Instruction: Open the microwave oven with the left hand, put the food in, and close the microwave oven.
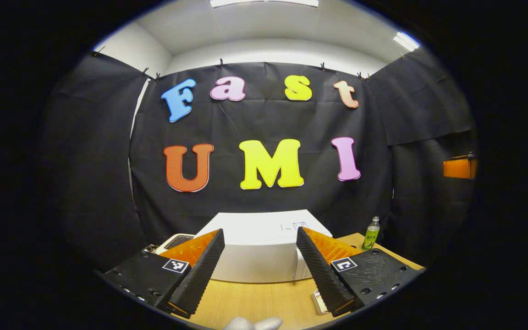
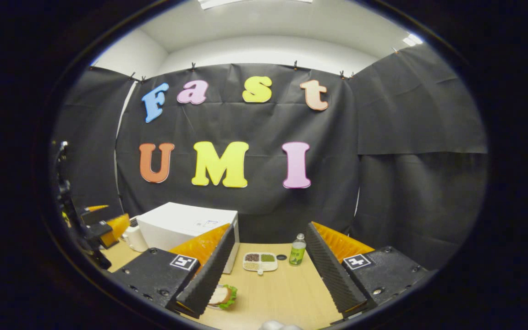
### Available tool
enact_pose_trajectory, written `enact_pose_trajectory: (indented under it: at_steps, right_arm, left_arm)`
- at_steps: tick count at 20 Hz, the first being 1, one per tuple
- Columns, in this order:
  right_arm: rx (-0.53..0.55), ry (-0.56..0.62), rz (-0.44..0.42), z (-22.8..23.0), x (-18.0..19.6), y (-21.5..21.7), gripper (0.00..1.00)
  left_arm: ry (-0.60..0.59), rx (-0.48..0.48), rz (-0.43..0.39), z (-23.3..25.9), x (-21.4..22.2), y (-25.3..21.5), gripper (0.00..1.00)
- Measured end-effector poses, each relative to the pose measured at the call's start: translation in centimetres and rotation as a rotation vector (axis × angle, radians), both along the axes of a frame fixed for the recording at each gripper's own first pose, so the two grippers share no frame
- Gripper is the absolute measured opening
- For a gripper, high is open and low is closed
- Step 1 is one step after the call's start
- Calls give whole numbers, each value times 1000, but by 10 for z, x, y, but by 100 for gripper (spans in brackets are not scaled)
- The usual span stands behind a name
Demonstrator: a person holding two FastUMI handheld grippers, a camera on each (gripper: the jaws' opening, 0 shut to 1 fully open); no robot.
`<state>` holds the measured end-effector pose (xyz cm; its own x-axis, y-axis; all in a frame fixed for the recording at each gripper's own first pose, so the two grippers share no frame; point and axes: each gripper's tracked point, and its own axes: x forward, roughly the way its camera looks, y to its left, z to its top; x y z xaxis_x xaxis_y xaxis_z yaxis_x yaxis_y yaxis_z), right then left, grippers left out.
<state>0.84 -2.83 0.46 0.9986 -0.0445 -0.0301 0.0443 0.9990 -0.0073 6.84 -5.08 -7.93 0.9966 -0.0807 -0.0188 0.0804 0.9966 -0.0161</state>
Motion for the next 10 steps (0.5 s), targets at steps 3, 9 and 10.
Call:
enact_pose_trajectory:
  at_steps: [3,9,10]
  right_arm:
    - [-23,14,-19,2,-4,-12,100]
    - [-54,49,-106,3,-14,-49,92]
    - [-62,62,-116,1,-16,-53,100]
  left_arm:
    - [43,10,-42,-46,24,-32,100]
    - [135,15,-86,-130,82,-85,97]
    - [147,23,-86,-140,93,-90,100]
